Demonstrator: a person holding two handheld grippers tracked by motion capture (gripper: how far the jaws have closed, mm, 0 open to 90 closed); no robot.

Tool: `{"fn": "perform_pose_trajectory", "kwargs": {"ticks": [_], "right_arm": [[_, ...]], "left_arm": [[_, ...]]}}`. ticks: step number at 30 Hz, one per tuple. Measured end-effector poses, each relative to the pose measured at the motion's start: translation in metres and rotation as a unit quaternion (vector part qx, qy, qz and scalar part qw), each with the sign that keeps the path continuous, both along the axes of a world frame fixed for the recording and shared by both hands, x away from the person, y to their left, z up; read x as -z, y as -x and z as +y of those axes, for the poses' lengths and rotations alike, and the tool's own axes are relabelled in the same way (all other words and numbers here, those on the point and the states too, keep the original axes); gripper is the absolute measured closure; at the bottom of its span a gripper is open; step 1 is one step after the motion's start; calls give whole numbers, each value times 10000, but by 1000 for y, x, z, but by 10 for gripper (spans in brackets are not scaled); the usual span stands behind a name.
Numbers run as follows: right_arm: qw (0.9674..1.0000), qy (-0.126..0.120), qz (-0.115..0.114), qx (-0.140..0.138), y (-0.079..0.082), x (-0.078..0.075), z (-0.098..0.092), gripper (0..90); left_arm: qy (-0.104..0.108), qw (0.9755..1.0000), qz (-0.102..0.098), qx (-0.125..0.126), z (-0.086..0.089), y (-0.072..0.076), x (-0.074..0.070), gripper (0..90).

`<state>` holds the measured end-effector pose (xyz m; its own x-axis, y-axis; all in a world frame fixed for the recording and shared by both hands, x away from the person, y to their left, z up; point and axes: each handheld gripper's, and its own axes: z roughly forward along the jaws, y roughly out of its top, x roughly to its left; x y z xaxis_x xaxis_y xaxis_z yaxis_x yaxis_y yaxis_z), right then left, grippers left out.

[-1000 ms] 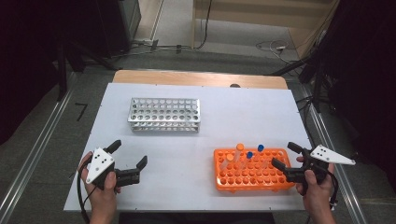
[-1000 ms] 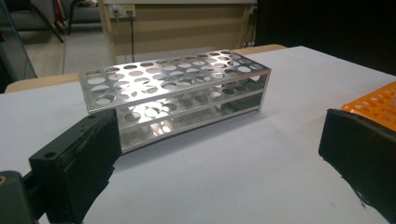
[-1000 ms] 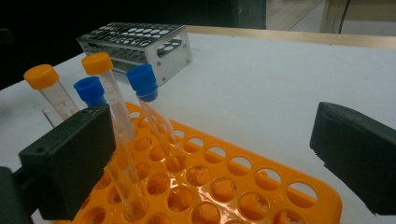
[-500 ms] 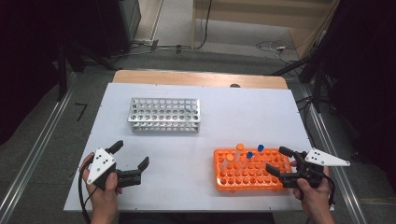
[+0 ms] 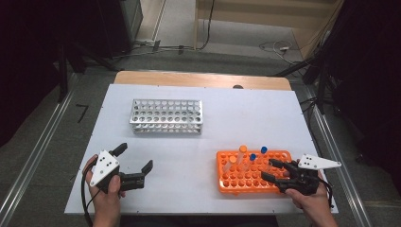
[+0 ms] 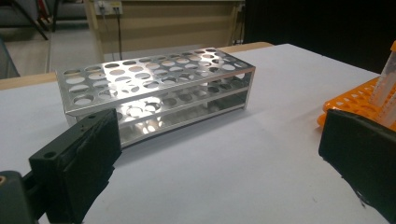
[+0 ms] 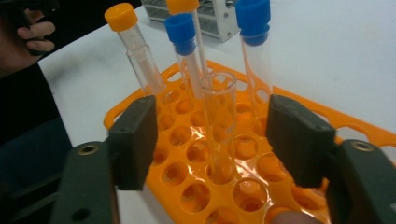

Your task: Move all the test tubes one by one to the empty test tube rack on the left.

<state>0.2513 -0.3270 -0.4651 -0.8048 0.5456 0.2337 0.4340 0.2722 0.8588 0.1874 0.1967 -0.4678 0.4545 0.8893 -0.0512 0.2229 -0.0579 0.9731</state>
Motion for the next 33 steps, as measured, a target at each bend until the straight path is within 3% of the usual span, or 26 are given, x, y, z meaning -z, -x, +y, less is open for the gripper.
{"fn": "perform_pose_trajectory", "kwargs": {"ticks": [4,7,12,18,28,33], "right_arm": [[9999,70,95,-121,-1,4,2,500],[9994,260,183,-120,-2,8,4,544],[9991,358,207,-87,-2,11,6,609],[9981,586,152,-79,-2,14,8,664],[9972,732,-101,-68,0,15,11,724],[9971,757,-105,8,-1,13,8,741]], "left_arm": [[9,10000,11,19,0,0,0,0],[13,10000,10,24,-1,0,0,0],[3,10000,30,47,-2,0,0,0],[11,10000,27,92,-3,0,0,0],[18,9999,42,136,-5,-1,0,0],[15,9998,39,180,-6,-1,0,0]]}}
